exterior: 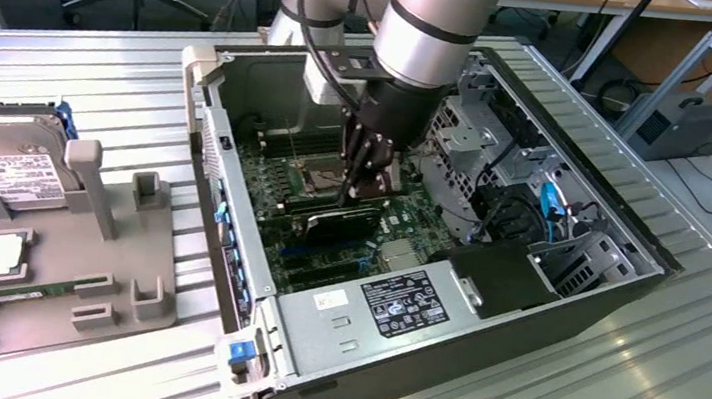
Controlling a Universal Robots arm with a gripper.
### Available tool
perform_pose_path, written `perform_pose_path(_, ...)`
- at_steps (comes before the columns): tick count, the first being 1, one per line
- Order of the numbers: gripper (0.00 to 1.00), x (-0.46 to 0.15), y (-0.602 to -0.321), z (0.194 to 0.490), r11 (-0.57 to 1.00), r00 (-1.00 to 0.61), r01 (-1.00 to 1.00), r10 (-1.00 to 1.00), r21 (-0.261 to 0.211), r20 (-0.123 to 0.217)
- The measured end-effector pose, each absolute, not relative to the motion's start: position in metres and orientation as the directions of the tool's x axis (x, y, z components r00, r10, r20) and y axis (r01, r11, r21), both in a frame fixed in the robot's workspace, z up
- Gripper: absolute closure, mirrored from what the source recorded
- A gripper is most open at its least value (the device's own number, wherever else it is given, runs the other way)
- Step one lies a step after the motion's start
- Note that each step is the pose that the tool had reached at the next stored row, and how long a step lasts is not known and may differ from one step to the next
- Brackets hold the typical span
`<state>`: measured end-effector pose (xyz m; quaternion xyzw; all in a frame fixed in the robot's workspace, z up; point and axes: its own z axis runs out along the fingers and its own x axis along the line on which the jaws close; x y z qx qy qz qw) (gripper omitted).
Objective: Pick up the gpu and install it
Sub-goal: 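Insert the gpu into the slot, then press down on the gpu until it lock into place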
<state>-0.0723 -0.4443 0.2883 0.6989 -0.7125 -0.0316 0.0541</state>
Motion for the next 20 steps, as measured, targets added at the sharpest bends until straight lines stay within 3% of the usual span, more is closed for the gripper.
perform_pose_path(12,0.89,-0.0708,-0.4443,0.2884,0.021,-0.017,-0.992,-0.999,0.122,0.028)
perform_pose_path(14,0.89,-0.0708,-0.4446,0.2883,0.019,-0.017,-0.992,-1.0,0.122,0.013)
perform_pose_path(16,0.89,-0.0708,-0.4464,0.2883,0.01,-0.017,-0.992,-0.998,0.123,-0.06)
perform_pose_path(20,0.89,-0.0803,-0.4516,0.288,0.009,-0.017,-0.992,-0.998,0.122,-0.061)
